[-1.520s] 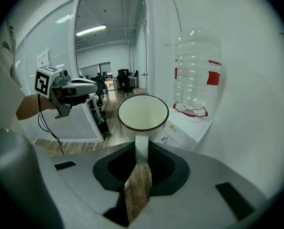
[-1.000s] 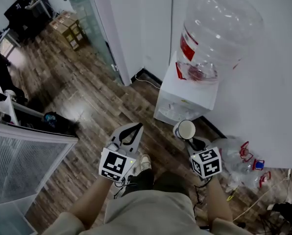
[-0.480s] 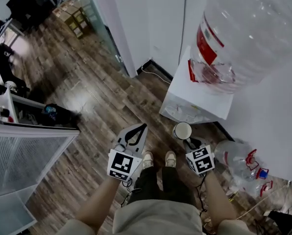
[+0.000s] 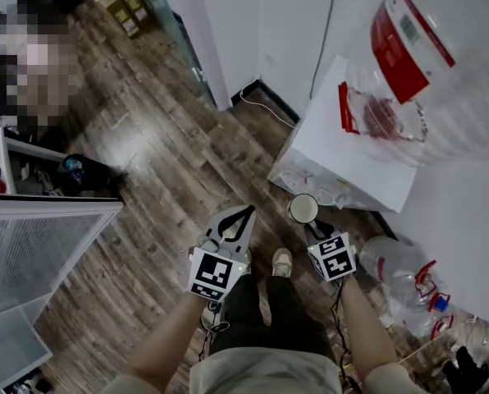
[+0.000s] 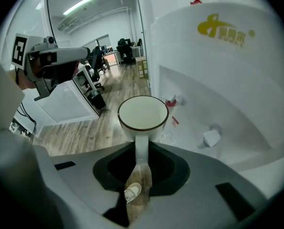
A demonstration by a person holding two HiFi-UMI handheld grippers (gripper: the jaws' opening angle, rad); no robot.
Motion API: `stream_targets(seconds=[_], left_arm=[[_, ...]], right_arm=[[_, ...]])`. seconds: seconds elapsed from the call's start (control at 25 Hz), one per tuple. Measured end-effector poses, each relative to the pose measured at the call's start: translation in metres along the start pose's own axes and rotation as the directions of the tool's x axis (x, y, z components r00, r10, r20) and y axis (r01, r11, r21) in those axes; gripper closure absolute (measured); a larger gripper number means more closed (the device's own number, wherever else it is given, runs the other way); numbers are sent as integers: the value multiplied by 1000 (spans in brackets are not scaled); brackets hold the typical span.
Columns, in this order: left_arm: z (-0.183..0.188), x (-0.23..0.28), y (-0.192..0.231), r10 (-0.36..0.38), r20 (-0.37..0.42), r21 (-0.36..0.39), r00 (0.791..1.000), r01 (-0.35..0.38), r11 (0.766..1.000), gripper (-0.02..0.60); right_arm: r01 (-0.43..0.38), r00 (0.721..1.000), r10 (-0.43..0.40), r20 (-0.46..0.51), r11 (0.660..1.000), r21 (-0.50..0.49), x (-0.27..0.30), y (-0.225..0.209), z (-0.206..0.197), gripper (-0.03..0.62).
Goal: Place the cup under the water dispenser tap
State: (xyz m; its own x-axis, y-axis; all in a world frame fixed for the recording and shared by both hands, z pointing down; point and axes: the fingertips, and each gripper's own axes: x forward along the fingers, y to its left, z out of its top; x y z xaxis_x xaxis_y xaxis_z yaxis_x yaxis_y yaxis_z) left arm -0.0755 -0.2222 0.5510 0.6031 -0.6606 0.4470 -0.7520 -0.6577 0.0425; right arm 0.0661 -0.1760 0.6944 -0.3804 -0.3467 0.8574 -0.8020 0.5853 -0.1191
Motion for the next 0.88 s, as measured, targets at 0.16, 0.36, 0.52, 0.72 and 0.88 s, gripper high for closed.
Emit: stream_targets(seconds=[0.16, 0.36, 0.52, 0.72, 0.88], left_arm=[[-26, 23, 3, -7, -14, -1, 1000, 7, 1000, 575], [-55, 47, 4, -33, -29, 0, 999, 33, 999, 575], [-72, 64, 8, -34, -36, -22, 999, 34, 999, 575], [-88, 81, 14, -32, -35, -20, 999, 32, 999, 575], [-99, 90, 18, -32, -34, -22, 999, 31, 999, 575]], right_arm=[[8, 1000, -8, 1, 1000, 25, 32, -14, -5, 523], [-1, 1000, 1, -9, 999, 44, 70, -25, -12, 523], [10, 1000, -9, -26, 999, 49, 95, -33, -20, 523], [53, 998, -51, -26, 996, 74, 119, -48, -25, 523], [84, 996, -84, -8, 993, 86, 136, -60, -26, 523]])
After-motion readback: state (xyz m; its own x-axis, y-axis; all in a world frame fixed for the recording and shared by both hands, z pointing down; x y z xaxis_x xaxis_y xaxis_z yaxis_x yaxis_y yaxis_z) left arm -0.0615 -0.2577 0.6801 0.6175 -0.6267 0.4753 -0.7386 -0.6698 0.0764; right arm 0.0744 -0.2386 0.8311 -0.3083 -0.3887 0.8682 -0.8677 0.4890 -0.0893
